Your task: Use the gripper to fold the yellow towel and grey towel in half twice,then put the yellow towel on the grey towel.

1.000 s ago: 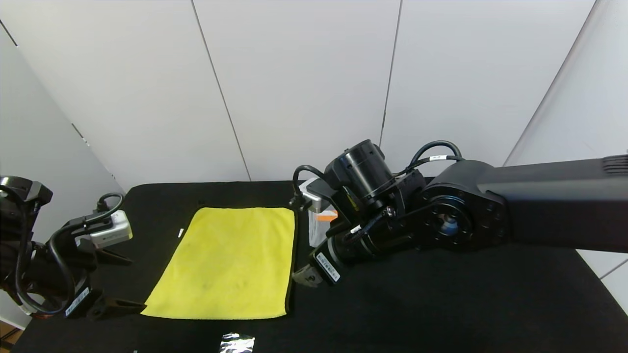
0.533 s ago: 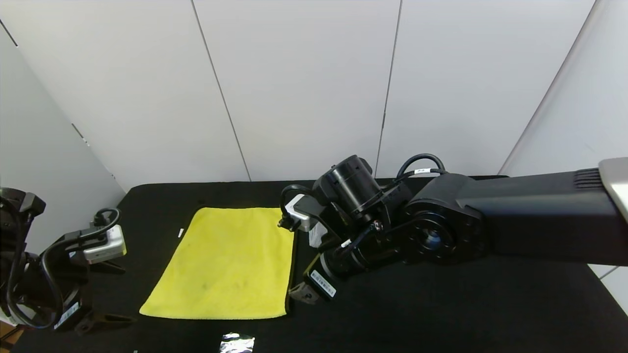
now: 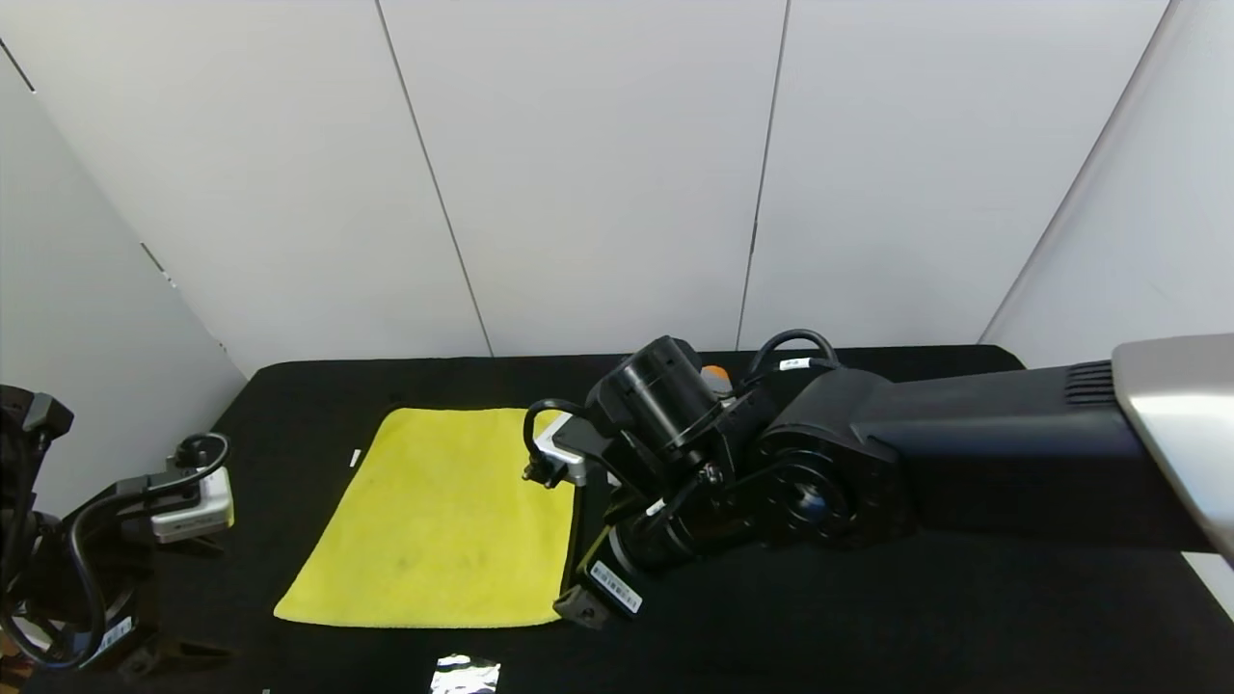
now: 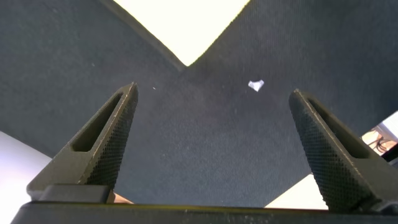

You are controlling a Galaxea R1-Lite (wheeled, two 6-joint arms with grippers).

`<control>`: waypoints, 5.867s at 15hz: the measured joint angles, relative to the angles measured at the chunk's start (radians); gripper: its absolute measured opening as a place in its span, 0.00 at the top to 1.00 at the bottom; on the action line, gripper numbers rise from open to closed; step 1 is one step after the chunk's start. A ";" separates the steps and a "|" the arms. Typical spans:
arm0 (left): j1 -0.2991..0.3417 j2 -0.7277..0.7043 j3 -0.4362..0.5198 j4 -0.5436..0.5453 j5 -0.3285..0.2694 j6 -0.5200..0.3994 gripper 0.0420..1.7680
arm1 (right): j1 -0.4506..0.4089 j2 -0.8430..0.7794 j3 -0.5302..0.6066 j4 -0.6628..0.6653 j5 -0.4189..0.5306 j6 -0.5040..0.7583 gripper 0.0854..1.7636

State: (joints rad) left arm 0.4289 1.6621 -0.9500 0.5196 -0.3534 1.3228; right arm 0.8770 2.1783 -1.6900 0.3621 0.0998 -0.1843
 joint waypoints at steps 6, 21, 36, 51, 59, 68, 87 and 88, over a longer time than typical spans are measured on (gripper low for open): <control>0.007 0.036 0.024 -0.012 0.005 0.051 0.03 | 0.012 0.040 -0.007 -0.053 -0.011 0.046 0.03; -0.017 0.211 -0.001 -0.060 -0.009 0.075 0.03 | 0.018 0.105 0.050 -0.219 -0.046 0.061 0.03; -0.048 0.245 -0.029 -0.133 0.001 0.065 0.03 | 0.068 0.173 0.098 -0.373 -0.154 0.187 0.03; -0.078 0.265 0.010 -0.230 0.054 0.077 0.03 | 0.061 0.178 0.108 -0.390 -0.176 0.203 0.03; -0.089 0.293 0.005 -0.235 0.056 0.076 0.03 | 0.057 0.177 0.108 -0.392 -0.178 0.202 0.03; -0.087 0.305 0.003 -0.235 0.063 0.077 0.36 | 0.058 0.179 0.108 -0.393 -0.178 0.202 0.03; -0.076 0.302 -0.002 -0.231 0.058 0.064 0.96 | 0.086 0.198 0.107 -0.393 -0.221 0.198 0.03; -0.076 0.302 -0.001 -0.231 0.057 0.064 0.96 | 0.089 0.200 0.107 -0.393 -0.221 0.198 0.03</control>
State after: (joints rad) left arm 0.3534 1.9638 -0.9515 0.2885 -0.2966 1.3868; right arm 0.9655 2.3785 -1.5832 -0.0309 -0.1213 0.0136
